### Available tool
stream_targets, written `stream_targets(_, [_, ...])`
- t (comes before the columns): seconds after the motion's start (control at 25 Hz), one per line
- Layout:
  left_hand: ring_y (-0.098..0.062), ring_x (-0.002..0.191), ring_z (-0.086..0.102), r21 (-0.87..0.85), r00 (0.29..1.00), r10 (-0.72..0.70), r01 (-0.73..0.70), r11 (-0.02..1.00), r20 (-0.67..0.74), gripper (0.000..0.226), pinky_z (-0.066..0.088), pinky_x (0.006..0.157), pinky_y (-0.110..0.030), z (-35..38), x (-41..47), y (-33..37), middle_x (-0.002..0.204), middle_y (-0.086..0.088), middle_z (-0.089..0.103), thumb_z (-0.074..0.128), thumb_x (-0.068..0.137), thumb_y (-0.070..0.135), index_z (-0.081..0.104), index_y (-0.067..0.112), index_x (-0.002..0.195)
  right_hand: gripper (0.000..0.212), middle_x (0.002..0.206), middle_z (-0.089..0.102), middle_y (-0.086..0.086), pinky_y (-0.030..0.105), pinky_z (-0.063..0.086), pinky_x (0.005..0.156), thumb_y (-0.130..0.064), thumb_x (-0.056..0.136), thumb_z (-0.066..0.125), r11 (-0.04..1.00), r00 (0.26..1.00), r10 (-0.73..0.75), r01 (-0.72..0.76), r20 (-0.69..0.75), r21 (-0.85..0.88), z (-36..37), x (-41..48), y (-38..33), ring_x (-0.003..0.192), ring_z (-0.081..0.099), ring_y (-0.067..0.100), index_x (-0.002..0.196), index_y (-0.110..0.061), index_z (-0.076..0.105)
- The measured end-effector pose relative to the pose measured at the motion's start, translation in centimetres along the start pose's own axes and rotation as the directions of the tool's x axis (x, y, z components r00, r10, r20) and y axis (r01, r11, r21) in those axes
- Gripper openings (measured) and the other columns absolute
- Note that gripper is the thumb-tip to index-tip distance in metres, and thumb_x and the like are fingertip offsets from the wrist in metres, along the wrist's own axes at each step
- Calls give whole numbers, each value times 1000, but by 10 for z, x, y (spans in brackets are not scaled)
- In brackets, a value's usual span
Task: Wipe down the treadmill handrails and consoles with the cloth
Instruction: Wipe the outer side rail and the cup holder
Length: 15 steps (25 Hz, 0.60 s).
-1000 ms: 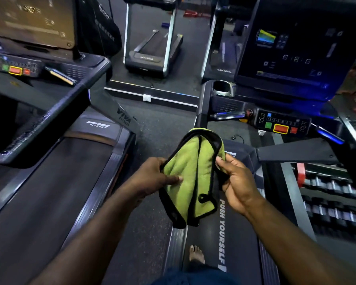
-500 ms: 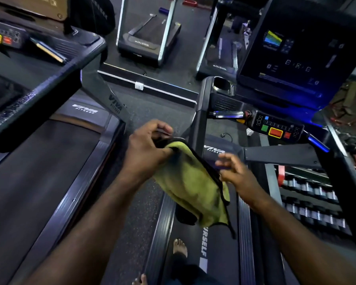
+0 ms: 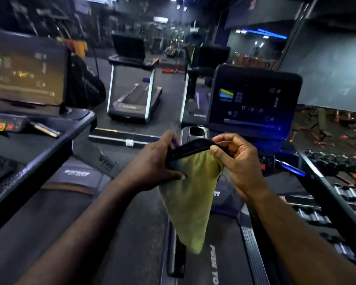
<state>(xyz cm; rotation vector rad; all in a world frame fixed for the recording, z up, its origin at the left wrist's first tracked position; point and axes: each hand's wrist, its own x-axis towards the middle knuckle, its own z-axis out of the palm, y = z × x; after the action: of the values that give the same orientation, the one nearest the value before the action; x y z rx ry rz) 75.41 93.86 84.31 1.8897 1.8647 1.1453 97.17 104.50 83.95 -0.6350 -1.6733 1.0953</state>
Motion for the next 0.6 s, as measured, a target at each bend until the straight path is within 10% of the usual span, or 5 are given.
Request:
stream_targets(0.16, [-5,63,56,-49,978,26,-37,998,-207,45,50,63,-33,-7,11,14,79,4,65,82,77,-1,50,24,96,21,101,77,5,27,59,87,5,94,71,984,986,-167,167,14,-62,-38,14,-19,96,72,13,109,-9,72])
stream_targets(0.28, [-4,81,68,-97,927,93,-137,986,-362,33,56,74,-26,-15,26,34,94,7,73,81,78,-3,71,25,93,21,109,73,0,26,58,92,5,94,71,943,952,-272,292,138,-159,-65,20,-28,106,71,12,110,-8,77])
stream_targets(0.6, [-4,92,70,-68,914,207,-245,967,-350,32,56,88,-25,-40,66,68,97,10,77,77,85,-6,79,26,89,58,124,70,0,42,62,97,-31,70,92,944,956,-63,151,287,-294,-100,30,-52,115,72,17,125,-27,75])
